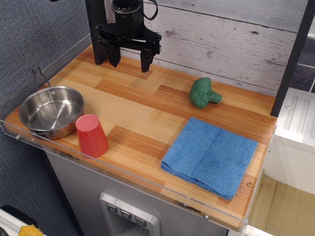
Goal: Slide the blue rag into the opposite corner of the table.
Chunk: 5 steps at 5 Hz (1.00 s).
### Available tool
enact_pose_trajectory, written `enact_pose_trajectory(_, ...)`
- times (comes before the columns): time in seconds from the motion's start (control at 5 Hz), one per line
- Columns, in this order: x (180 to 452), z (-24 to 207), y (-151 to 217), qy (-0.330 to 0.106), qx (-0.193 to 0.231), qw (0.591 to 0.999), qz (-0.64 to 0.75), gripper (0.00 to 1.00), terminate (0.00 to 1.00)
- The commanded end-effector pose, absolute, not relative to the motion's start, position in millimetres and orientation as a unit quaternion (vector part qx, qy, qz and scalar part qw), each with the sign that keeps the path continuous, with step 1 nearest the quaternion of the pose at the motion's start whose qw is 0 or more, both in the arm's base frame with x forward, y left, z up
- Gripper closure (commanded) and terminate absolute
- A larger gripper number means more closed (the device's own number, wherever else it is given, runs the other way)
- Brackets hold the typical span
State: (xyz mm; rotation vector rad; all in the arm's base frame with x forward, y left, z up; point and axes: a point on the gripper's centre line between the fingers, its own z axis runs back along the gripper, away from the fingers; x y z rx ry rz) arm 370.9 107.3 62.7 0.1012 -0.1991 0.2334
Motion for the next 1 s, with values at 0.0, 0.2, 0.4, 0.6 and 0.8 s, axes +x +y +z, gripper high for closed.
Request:
enact_pose_trajectory(0.0, 371, 63, 107, -0.099, 0.05, 0.987, 0.116, 0.0, 0.0)
enact_pose_trajectory(0.2, 364, 72, 92, -0.093, 0.055, 0.991, 0.084, 0.0, 0.0)
enact_pose_trajectory(0.4, 350, 85, 78, -0.079, 0.073, 0.993, 0.039, 0.0, 0.0)
enact_pose_trajectory(0.6, 334, 89, 57, -0.077, 0.063, 0.995, 0.006, 0.0, 0.0)
enact_pose_trajectory(0.8, 316, 92, 20, -0.081, 0.054, 0.992, -0.081, 1.0, 0.0)
